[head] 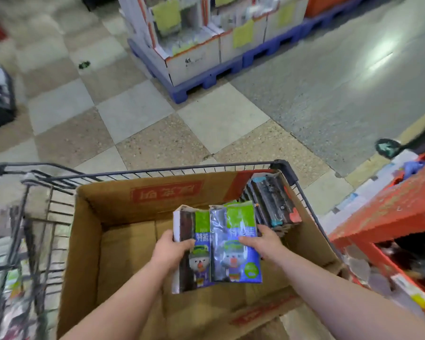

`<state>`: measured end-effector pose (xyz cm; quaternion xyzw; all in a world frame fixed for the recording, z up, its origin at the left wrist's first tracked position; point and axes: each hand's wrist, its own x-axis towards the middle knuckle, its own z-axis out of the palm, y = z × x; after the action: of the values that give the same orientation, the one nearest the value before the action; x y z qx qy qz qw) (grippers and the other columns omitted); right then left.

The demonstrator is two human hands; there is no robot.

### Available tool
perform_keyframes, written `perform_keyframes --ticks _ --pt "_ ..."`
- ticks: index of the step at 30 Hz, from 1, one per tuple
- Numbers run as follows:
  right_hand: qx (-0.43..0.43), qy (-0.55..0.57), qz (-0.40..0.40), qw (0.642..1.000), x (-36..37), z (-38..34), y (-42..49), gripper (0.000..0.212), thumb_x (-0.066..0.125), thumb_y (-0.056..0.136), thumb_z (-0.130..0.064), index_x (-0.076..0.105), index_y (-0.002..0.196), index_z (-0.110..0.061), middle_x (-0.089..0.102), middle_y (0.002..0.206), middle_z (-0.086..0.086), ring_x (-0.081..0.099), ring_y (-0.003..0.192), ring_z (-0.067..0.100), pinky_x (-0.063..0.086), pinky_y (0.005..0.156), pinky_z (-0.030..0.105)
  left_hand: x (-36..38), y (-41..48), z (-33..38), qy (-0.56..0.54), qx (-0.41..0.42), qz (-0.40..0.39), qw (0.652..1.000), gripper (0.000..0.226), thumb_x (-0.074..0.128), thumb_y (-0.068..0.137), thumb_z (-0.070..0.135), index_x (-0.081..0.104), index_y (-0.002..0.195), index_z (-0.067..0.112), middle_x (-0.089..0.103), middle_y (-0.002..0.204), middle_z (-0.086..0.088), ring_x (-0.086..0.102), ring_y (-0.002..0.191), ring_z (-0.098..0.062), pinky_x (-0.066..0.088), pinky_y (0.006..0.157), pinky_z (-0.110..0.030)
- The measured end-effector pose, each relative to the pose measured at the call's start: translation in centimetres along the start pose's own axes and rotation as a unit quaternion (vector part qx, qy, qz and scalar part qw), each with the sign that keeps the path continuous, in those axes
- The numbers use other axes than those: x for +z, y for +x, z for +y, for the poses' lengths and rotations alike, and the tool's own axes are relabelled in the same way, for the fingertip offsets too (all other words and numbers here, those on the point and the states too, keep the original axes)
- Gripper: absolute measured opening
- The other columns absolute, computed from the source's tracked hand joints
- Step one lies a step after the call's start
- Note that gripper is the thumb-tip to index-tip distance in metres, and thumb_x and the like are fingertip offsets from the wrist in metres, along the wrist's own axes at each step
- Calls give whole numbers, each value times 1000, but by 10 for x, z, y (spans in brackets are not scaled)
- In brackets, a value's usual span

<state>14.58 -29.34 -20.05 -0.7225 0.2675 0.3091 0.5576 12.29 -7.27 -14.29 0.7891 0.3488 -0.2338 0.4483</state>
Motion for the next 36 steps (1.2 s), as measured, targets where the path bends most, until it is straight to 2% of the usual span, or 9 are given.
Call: perform_keyframes --ticks 3,7,12,17,21,28,31,33,36 --pt "-39 42 20 998 -16 -10 -43 42 78 75 -8 62 113 -3 70 107 14 68 98 31 52 93 47 -11 -21 5 -47 43 -18 998 41 77 58 37 58 92 22 70 102 -8 67 92 -28 54 88 -44" --pt "-86 107 61 989 -35 -13 -97 33 76 77 -6 63 108 -5 71 105 17 69 95 35 52 91 52 -18 -62 22 -97 104 -54 988 25 76 79 22 55 93 24 69 101 -10 67 90 -29 55 85 -47" --pt "-122 232 101 960 -66 1 -166 13 61 87 4 62 97 -3 71 89 19 68 72 30 55 79 48 -4 -106 39 -140 165 -139 966 18 65 89 10 56 104 14 68 85 -6 65 68 -18 48 46 -23" --pt "-142 286 161 934 -105 23 -222 19 53 92 0 61 109 2 73 79 17 70 60 27 58 54 36 26 -148 52 -136 200 -233 942 27 67 87 12 57 113 11 72 96 -12 70 77 -25 51 59 -30" --pt "-149 318 216 911 -133 43 -264 18 59 93 -14 64 103 0 72 77 17 70 57 27 57 50 37 58 -181 64 -132 230 -285 921 27 67 86 8 61 112 10 72 96 -13 69 78 -25 50 60 -29" --pt "-137 313 315 885 -192 90 -321 28 69 88 -24 64 104 -2 73 84 17 71 62 26 56 51 32 116 -244 85 -89 277 -354 889 23 66 86 10 62 109 11 72 95 -14 69 82 -29 54 69 -35" --pt "-145 269 391 868 -234 121 -349 53 81 74 -34 59 115 -6 73 99 12 73 80 26 60 70 40 155 -280 94 -75 286 -384 875 18 66 85 7 63 102 12 72 93 -16 69 84 -33 56 82 -50" --pt "-146 240 412 867 -264 136 -370 62 84 69 -36 58 118 -9 72 104 10 71 89 27 57 83 43 181 -305 100 -65 299 -396 866 17 66 86 8 63 102 13 72 93 -14 69 84 -32 57 78 -46" --pt "-147 234 417 866 -308 152 -402 47 78 79 -27 57 115 -6 71 103 12 70 90 28 57 81 41 217 -346 109 -56 311 -416 853 18 66 88 12 63 105 13 72 94 -10 69 79 -25 51 61 -29"
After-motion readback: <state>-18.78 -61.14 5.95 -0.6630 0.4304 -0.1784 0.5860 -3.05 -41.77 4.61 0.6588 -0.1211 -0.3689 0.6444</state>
